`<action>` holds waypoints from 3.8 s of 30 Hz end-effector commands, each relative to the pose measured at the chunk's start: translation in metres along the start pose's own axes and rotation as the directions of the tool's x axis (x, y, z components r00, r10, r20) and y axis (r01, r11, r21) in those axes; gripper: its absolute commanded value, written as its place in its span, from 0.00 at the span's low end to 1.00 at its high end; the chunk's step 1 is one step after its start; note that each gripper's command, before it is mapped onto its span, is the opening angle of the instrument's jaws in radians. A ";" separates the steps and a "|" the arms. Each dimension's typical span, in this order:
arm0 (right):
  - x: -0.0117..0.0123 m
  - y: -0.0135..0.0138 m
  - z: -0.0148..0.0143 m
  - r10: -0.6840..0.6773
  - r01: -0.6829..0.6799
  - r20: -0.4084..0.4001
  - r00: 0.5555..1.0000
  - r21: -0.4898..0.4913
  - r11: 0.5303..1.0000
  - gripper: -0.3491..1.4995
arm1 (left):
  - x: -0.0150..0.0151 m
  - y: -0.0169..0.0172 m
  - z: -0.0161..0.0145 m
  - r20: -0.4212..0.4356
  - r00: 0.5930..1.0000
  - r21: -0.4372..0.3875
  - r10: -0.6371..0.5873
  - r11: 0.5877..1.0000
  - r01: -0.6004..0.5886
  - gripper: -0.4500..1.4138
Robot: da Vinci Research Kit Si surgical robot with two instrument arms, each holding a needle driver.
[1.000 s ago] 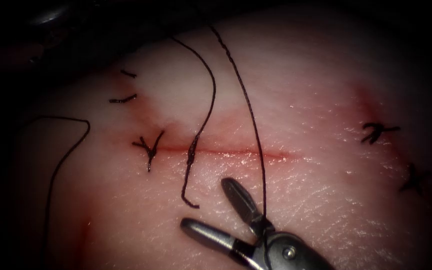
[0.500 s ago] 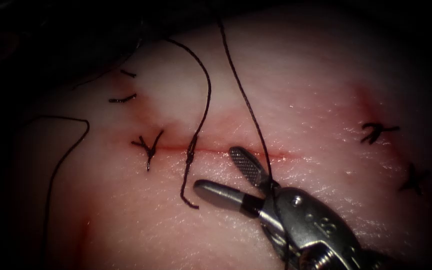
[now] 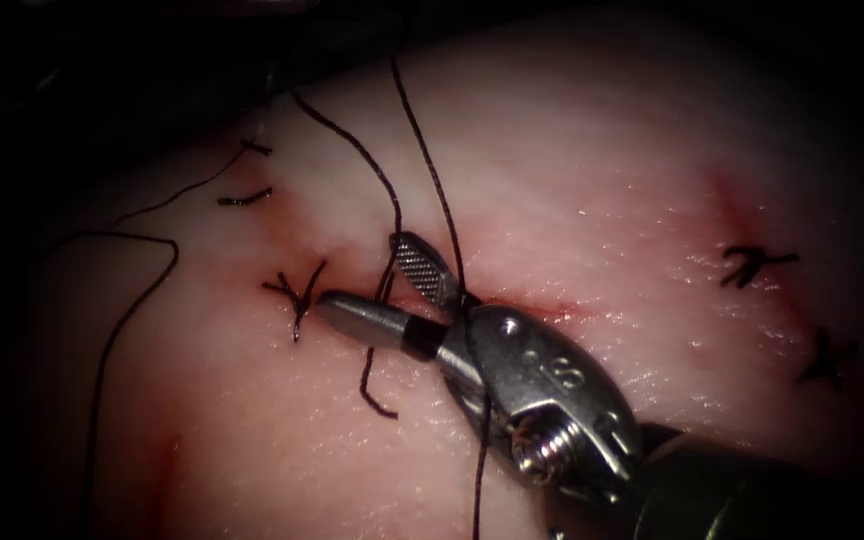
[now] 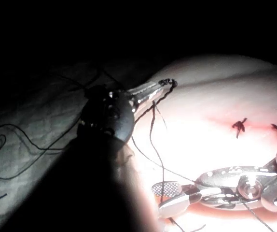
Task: Wound Closure
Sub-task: With the right grasper cut the suture, then with the left grasper set the suture down.
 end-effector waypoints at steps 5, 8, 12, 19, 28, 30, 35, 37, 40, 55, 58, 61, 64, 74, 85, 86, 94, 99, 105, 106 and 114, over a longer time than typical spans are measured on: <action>0.0003 -0.0013 0.0027 -0.022 0.022 -0.007 1.000 0.022 1.000 0.72 | 0.0013 -0.0003 0.0008 -0.002 1.000 0.005 0.010 1.000 -0.010 0.00; 0.0000 -0.0019 0.0036 -0.064 0.065 -0.010 0.998 0.044 0.997 0.72 | 0.0014 -0.0003 0.0011 -0.001 1.000 0.008 0.010 1.000 -0.010 0.00; -0.0002 -0.0022 0.0042 -0.130 0.131 -0.022 0.991 0.060 0.990 0.73 | 0.0014 -0.0002 0.0012 -0.001 1.000 0.009 0.010 1.000 -0.010 0.00; 0.0002 -0.0022 0.0048 -0.260 0.265 -0.081 0.962 0.053 0.963 0.74 | 0.0014 0.0000 0.0011 -0.001 1.000 0.008 0.012 1.000 -0.012 0.00; 0.0006 -0.0021 0.0049 -0.279 0.284 -0.090 0.956 0.049 0.958 0.71 | 0.0018 0.0006 0.0008 -0.001 1.000 0.004 0.014 1.000 -0.014 0.00; 0.0006 -0.0022 0.0051 -0.279 0.283 -0.090 0.956 0.047 0.958 0.70 | 0.0020 0.0008 0.0008 -0.001 1.000 0.004 0.014 1.000 -0.014 0.00; 0.0003 -0.0023 0.0055 -0.280 0.285 -0.093 0.955 0.043 0.957 0.69 | 0.0021 0.0009 0.0008 -0.001 1.000 0.004 0.014 1.000 -0.014 0.00; 0.0003 -0.0023 0.0056 -0.281 0.286 -0.096 0.955 0.042 0.957 0.66 | 0.0021 0.0008 0.0009 0.001 1.000 0.003 0.014 1.000 -0.014 0.00; 0.0003 -0.0024 0.0058 -0.280 0.285 -0.097 0.955 0.040 0.958 0.63 | 0.0021 0.0009 0.0010 0.003 1.000 0.006 0.014 1.000 -0.014 0.00; 0.0012 -0.0031 0.0062 -0.304 0.308 -0.101 0.947 0.032 0.951 0.00 | 0.0019 0.0013 0.0012 0.010 1.000 0.001 0.018 1.000 -0.018 0.00; 0.0016 -0.0030 0.0061 -0.299 0.303 -0.110 0.948 0.023 0.953 0.00 | 0.0017 0.0012 0.0012 0.011 1.000 -0.005 0.020 1.000 -0.019 0.00; 0.0016 -0.0030 0.0057 -0.298 0.303 -0.114 0.948 0.027 0.953 0.00 | 0.0017 0.0011 0.0014 0.011 1.000 -0.004 0.019 1.000 -0.019 0.00; 0.0013 -0.0025 0.0047 -0.266 0.271 -0.079 0.961 0.051 0.961 0.54 | 0.0019 0.0011 0.0018 0.008 0.999 -0.012 0.041 0.999 -0.041 0.00; 0.0008 0.0018 -0.0057 -0.356 0.357 -0.032 0.934 0.103 0.928 0.98 | 0.0008 -0.0008 0.0053 0.006 0.994 -0.035 0.106 0.994 -0.106 0.00; 0.0052 0.0095 -0.0182 -0.543 0.544 0.059 0.837 0.017 0.839 0.99 | -0.0041 -0.0034 0.0106 0.038 0.988 -0.066 0.152 0.987 -0.149 0.00; 0.0052 0.0095 -0.0182 -0.543 0.544 0.059 0.837 0.017 0.839 0.99 | -0.0041 -0.0034 0.0106 0.038 0.988 -0.066 0.152 0.987 -0.149 0.00; 0.0090 0.0146 -0.0220 -0.667 0.684 0.163 0.727 -0.089 0.724 0.99 | -0.0114 -0.0084 0.0128 0.142 0.971 -0.034 0.190 0.982 -0.187 0.00; 0.0111 0.0159 -0.0233 -0.689 0.706 0.152 0.708 -0.143 0.694 0.99 | -0.0162 -0.0108 0.0137 0.203 0.957 -0.021 0.207 0.978 -0.207 0.00; 0.0123 0.0154 -0.0238 -0.694 0.713 0.166 0.701 -0.163 0.681 0.99 | -0.0211 -0.0131 0.0144 0.274 0.949 0.020 0.155 0.986 -0.167 0.05; 0.0123 0.0148 -0.0237 -0.694 0.710 0.152 0.704 -0.161 0.686 0.99 | -0.0224 -0.0135 0.0143 0.279 0.959 0.065 0.046 0.996 -0.067 0.63; 0.0114 0.0120 -0.0218 -0.672 0.678 0.095 0.735 -0.113 0.726 0.99 | -0.0228 -0.0133 0.0123 0.267 0.952 0.112 -0.147 0.986 0.121 0.92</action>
